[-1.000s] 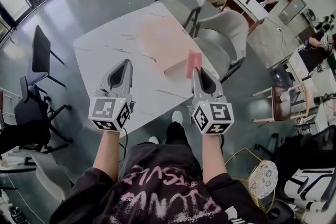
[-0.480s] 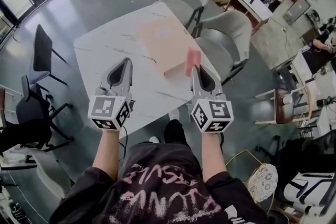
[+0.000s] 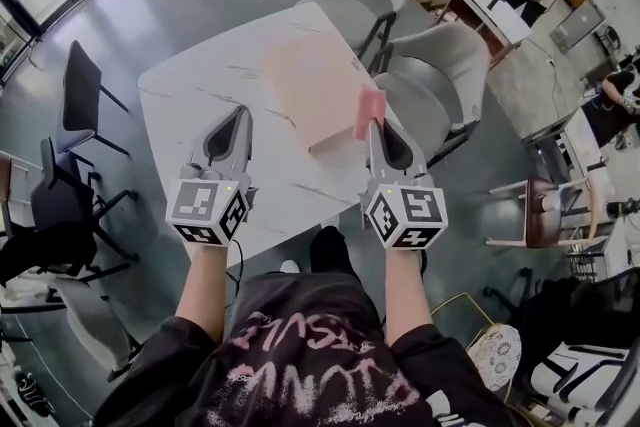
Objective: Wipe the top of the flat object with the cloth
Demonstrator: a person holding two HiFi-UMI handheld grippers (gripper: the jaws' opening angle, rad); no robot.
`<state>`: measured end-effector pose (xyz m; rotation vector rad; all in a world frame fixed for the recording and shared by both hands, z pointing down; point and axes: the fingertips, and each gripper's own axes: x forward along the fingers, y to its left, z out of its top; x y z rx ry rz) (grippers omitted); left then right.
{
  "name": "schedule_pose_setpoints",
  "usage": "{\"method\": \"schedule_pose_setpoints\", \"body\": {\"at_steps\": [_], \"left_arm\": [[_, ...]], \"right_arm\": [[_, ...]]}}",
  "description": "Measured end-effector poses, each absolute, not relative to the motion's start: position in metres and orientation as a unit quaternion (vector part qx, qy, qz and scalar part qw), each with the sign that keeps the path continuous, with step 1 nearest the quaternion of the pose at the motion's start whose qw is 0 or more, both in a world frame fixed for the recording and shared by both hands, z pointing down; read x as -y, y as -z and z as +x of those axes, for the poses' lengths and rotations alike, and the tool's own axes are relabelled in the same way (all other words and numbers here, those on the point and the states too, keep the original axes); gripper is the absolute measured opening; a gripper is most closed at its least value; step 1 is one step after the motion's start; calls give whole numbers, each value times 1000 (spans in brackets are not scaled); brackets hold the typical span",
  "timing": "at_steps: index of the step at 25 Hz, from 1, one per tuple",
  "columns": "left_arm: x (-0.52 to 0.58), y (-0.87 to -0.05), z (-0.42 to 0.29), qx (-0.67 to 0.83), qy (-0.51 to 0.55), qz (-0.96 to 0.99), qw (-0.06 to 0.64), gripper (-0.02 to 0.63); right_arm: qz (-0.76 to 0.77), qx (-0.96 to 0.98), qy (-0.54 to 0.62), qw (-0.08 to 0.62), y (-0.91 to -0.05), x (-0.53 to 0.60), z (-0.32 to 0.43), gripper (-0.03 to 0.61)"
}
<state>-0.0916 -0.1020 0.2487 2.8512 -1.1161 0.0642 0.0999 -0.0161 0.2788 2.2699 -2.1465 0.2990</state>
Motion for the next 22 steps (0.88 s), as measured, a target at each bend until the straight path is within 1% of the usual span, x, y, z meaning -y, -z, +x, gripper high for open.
{"method": "schedule_pose_setpoints", "body": {"at_steps": [22], "left_arm": [[168, -273, -53, 392, -31, 918, 53, 2]], "right_arm": [[694, 711, -111, 17, -300, 95, 130, 49]]}}
